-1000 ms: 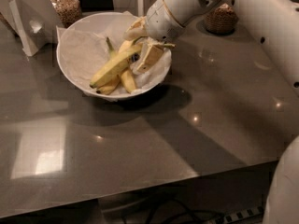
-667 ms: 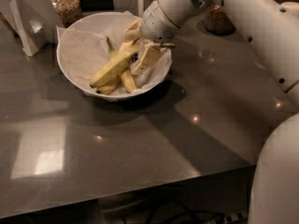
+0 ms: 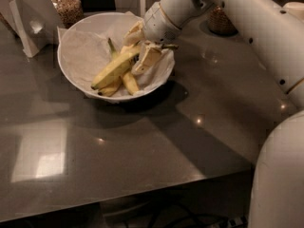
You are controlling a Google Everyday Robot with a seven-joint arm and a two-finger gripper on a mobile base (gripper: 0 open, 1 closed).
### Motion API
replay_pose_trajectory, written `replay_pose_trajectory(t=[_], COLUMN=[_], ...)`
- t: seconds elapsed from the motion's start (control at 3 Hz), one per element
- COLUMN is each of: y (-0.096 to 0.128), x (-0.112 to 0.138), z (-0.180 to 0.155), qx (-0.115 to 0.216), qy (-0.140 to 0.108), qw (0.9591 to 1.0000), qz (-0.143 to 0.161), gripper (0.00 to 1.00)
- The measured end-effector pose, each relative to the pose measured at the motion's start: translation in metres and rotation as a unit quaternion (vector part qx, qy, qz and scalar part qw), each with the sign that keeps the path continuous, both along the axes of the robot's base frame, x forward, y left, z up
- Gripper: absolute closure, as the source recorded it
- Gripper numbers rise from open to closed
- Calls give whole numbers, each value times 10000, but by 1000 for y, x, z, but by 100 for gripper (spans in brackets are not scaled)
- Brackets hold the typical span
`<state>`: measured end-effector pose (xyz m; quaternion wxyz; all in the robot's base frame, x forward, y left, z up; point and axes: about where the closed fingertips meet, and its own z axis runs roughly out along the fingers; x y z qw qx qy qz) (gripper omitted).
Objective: Pick banana from white bowl
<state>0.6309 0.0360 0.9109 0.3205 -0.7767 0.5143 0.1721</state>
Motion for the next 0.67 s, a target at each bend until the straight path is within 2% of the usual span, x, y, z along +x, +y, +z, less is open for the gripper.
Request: replay_pose_trajectory(t=[0.33, 0.67], y=[1, 1], x=[0, 1], z=[-1, -3], qx=[-7, -15], qy=[3, 6], qw=[10000, 10000], qz=[5, 14], gripper=[41, 58])
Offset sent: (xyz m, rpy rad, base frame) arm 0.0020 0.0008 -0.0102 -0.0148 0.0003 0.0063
